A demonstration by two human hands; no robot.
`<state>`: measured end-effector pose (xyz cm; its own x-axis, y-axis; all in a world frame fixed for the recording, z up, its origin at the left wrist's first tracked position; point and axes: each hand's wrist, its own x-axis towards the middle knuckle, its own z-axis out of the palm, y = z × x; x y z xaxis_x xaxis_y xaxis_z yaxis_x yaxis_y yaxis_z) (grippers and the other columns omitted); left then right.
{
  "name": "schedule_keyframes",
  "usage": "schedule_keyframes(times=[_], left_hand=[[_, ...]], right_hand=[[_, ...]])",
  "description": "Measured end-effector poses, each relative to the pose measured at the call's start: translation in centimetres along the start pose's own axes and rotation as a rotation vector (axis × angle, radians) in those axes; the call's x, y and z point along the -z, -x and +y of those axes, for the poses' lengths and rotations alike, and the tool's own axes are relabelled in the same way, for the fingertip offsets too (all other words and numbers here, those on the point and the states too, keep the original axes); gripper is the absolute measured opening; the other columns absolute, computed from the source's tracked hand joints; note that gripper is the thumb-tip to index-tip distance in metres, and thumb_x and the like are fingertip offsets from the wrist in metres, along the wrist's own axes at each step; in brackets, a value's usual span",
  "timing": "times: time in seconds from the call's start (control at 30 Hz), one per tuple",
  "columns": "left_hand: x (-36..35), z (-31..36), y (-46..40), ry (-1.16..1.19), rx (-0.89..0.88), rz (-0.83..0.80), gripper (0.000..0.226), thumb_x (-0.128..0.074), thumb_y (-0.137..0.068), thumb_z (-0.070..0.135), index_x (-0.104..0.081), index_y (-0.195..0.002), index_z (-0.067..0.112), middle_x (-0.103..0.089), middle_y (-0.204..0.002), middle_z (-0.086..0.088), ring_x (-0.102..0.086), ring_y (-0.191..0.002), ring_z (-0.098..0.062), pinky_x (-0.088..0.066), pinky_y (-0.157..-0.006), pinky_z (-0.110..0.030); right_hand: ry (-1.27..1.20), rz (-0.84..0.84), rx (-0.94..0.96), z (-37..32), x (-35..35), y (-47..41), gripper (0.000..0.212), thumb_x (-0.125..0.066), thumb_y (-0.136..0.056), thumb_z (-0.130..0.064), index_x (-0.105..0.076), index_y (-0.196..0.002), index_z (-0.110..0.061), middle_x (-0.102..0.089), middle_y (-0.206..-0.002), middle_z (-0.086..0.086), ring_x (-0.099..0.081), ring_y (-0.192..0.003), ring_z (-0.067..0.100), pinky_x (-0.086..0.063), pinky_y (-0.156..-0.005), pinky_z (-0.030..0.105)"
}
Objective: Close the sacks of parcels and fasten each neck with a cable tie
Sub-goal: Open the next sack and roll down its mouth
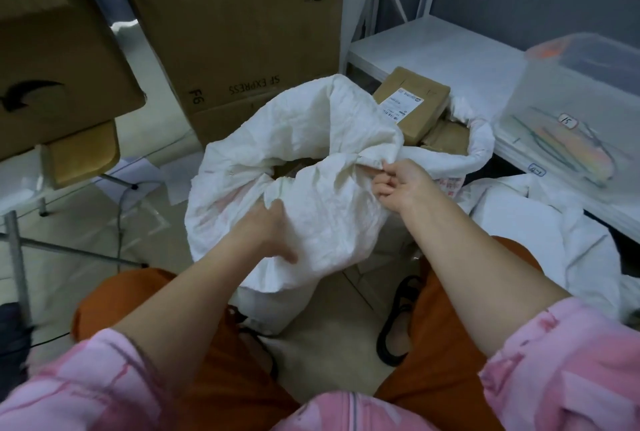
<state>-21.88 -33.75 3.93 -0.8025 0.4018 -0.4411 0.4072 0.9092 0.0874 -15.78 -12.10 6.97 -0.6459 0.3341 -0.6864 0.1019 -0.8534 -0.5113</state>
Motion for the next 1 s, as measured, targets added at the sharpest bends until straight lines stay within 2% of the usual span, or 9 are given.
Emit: schedule_keyframes(times=[0.13, 0.3, 0.5, 0.57, 0.63, 0.7, 0.77, 0.9, 1.0], left_hand=[[-0.3, 0.2, 0.1, 0.241, -0.065, 0.148, 0.112, -0.08, -0.07, 0.036, -0.004, -0.151, 0.022, -0.027, -0.151, -0.009, -0.042, -0.13, -0.026, -0.044, -0.095, -0.035], [1.9, 1.4, -0.8, 0.396, -0.12, 0.265, 0.091, -0.078, -0.074, 0.039, -0.025, -0.146, 0.028, -0.037, -0.14, -0.006, -0.048, -0.12, -0.026, -0.048, -0.088, -0.036], [0.4, 2.1, -1.6, 0.265, -0.168, 0.221, 0.01, -0.063, -0.087, 0.024, -0.067, -0.092, 0.016, -0.065, -0.091, 0.0, -0.061, -0.088, -0.02, -0.051, -0.071, -0.03], [0.3, 1.9, -1.5, 0.252, -0.156, 0.319, 0.01, -0.061, -0.088, 0.022, -0.066, -0.093, 0.015, -0.063, -0.093, 0.001, -0.061, -0.093, -0.021, -0.05, -0.072, -0.031], [0.5, 1.8, -1.4, 0.33, -0.152, 0.389, 0.032, -0.065, -0.086, 0.025, -0.057, -0.116, 0.017, -0.056, -0.117, 0.0, -0.056, -0.108, -0.024, -0.051, -0.084, -0.034], [1.2, 2.2, -1.3, 0.483, -0.197, 0.288, 0.068, -0.073, -0.081, 0.029, -0.039, -0.139, 0.019, -0.041, -0.141, 0.0, -0.044, -0.126, -0.023, -0.043, -0.097, -0.029], [1.6, 3.3, -1.6, 0.605, -0.292, 0.155, 0.078, -0.076, -0.078, 0.03, -0.036, -0.144, 0.021, -0.038, -0.146, 0.001, -0.046, -0.127, -0.022, -0.043, -0.098, -0.028], [1.1, 5.1, -1.9, 0.595, -0.288, 0.102, 0.018, -0.063, -0.088, 0.021, -0.066, -0.101, 0.009, -0.069, -0.095, -0.01, -0.064, -0.076, -0.02, -0.049, -0.06, -0.026], [1.1, 4.6, -2.0, 0.383, -0.212, 0.291, 0.018, -0.054, -0.088, 0.014, -0.067, -0.08, 0.005, -0.067, -0.078, -0.014, -0.063, -0.074, -0.029, -0.047, -0.059, -0.035]], right_hand=[[-0.039, 0.003, 0.008, 0.1, 0.2, -0.1, 0.024, -0.033, -0.095, -0.004, -0.041, -0.074, -0.013, -0.033, -0.058, -0.004, -0.026, -0.031, 0.004, -0.014, -0.028, 0.017], [-0.042, 0.007, 0.006, 0.5, 0.1, 0.3, 0.023, -0.03, -0.095, -0.004, -0.043, -0.076, -0.009, -0.039, -0.059, 0.0, -0.026, -0.038, 0.005, -0.014, -0.031, 0.016], [-0.013, 0.062, 0.04, -0.4, 0.8, 0.3, 0.025, -0.031, -0.094, -0.003, -0.042, -0.073, -0.01, -0.041, -0.057, -0.001, -0.027, -0.034, 0.006, -0.013, -0.032, 0.017], [-0.013, 0.093, 0.046, -1.0, 1.4, 0.2, 0.025, -0.031, -0.093, -0.003, -0.042, -0.073, -0.01, -0.041, -0.057, -0.001, -0.027, -0.032, 0.006, -0.013, -0.032, 0.017], [-0.009, 0.11, 0.042, -1.2, 1.6, 0.3, 0.024, -0.031, -0.093, -0.002, -0.043, -0.073, -0.01, -0.042, -0.058, -0.001, -0.027, -0.034, 0.006, -0.014, -0.031, 0.017], [-0.006, 0.105, 0.041, -1.0, 1.4, 0.5, 0.024, -0.031, -0.092, -0.001, -0.043, -0.074, -0.01, -0.042, -0.061, 0.0, -0.026, -0.036, 0.006, -0.014, -0.032, 0.017], [0.006, 0.086, 0.033, -0.5, 0.9, 0.9, 0.024, -0.03, -0.092, -0.001, -0.042, -0.074, -0.01, -0.041, -0.061, 0.0, -0.025, -0.039, 0.006, -0.014, -0.032, 0.017], [0.008, 0.098, 0.043, -0.2, 0.7, 1.3, 0.024, -0.029, -0.091, 0.0, -0.041, -0.073, -0.011, -0.039, -0.059, 0.0, -0.026, -0.032, 0.006, -0.013, -0.031, 0.017], [-0.003, 0.138, 0.08, -1.1, 1.5, 1.0, 0.026, -0.025, -0.091, 0.0, -0.042, -0.074, -0.011, -0.038, -0.06, -0.001, -0.027, -0.035, 0.005, -0.012, -0.03, 0.016]])
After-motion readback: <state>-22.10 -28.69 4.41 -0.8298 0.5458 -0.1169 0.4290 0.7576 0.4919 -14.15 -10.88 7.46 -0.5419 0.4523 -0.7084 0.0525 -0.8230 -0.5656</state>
